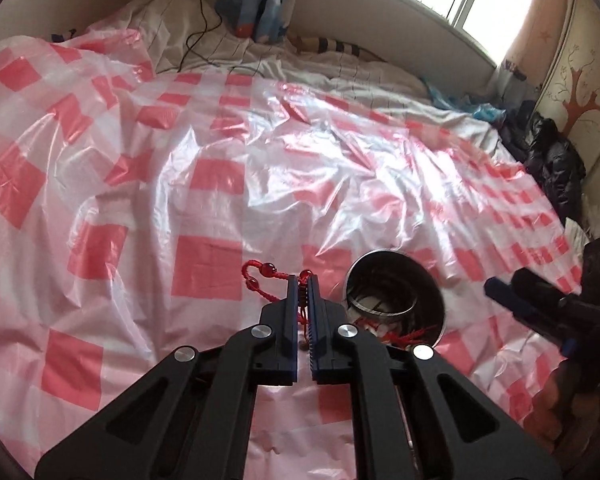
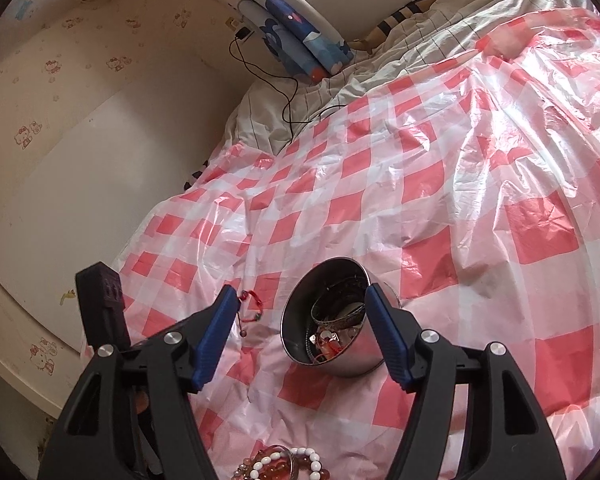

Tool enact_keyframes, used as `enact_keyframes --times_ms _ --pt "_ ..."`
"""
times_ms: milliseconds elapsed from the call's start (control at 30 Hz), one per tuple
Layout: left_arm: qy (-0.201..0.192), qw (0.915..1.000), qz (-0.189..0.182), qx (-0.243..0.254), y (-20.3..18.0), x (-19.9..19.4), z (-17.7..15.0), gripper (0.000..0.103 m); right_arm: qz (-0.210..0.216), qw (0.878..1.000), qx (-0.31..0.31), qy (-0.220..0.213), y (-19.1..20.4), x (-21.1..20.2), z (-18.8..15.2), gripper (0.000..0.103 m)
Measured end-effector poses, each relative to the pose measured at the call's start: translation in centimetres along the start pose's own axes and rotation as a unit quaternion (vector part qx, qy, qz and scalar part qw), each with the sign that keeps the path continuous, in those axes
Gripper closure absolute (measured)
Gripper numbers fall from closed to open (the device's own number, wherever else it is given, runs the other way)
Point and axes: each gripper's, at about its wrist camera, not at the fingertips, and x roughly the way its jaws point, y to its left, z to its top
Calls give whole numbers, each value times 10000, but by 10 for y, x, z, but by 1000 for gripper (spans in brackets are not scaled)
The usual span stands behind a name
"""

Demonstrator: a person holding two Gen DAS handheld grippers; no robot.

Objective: Organize jewelry

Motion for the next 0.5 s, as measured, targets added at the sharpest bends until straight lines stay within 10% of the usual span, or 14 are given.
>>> enact_keyframes --times_ms 167,267,333,500 --pt "-372 9959 -817 101 -31 -8 7 99 -4 9999 134 -85 -5 -6 2 38" --pt "122 9941 -1078 -12 -44 18 3 95 -19 9998 174 -101 -8 -9 2 38" --pt "680 9939 -861 -67 -48 43 -8 67 -36 9998 185 -91 -9 -9 3 37" --pt "641 9965 -513 -169 -38 39 -10 46 -75 9997 174 -123 -10 -12 3 35"
